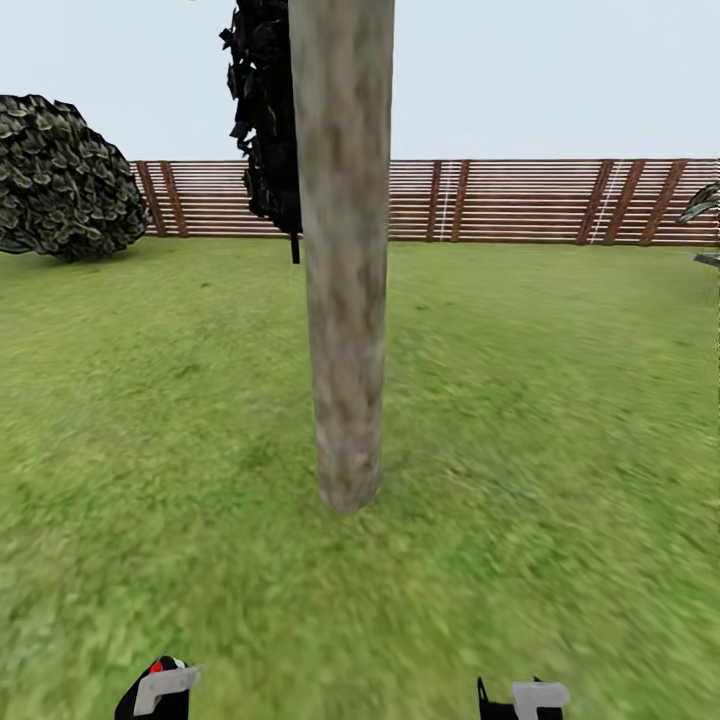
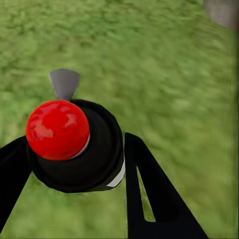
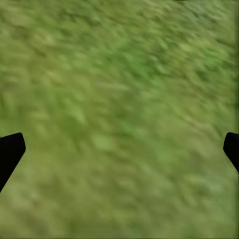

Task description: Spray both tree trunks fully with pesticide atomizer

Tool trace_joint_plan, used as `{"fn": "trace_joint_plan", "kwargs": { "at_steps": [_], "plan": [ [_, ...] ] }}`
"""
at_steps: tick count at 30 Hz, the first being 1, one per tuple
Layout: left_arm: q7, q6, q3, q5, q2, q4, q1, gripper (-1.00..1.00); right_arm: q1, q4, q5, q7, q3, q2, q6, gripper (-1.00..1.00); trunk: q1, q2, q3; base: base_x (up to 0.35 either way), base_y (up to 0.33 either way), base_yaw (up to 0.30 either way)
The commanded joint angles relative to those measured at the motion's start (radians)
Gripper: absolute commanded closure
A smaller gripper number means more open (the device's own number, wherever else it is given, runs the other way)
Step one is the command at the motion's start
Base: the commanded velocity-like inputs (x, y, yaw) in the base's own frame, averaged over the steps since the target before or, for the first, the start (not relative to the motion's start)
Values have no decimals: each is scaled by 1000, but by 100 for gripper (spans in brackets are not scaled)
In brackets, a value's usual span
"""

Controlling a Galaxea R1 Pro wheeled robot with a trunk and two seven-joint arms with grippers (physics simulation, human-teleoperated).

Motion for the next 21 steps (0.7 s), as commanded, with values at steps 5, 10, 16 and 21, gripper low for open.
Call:
{"fn": "trace_joint_plan", "kwargs": {
  "at_steps": [5, 10, 16, 21],
  "plan": [
    [0, -4, 2, -3, -5, 5, 0, 100, -1, 1, 10, -7, 0, 0, -1, -100, 0, 0, 0, 218, -189, -16],
    [0, -7, 3, -3, -2, 2, 0, 100, -1, 2, 11, -5, 2, 1, 0, -100, 0, 0, 0, 32, -36, -1],
    [-4, -71, -1, -9, -2, -4, 2, 100, -1, 48, 10, -7, 2, 2, -6, -100, 0, 0, 0, 1, -1, 0],
    [-9, -68, 0, -17, 39, 13, 1, 100, -1, 48, 9, -7, 1, 6, -6, -100, 0, 0, 0, 0, 0, 0]
  ]
}}
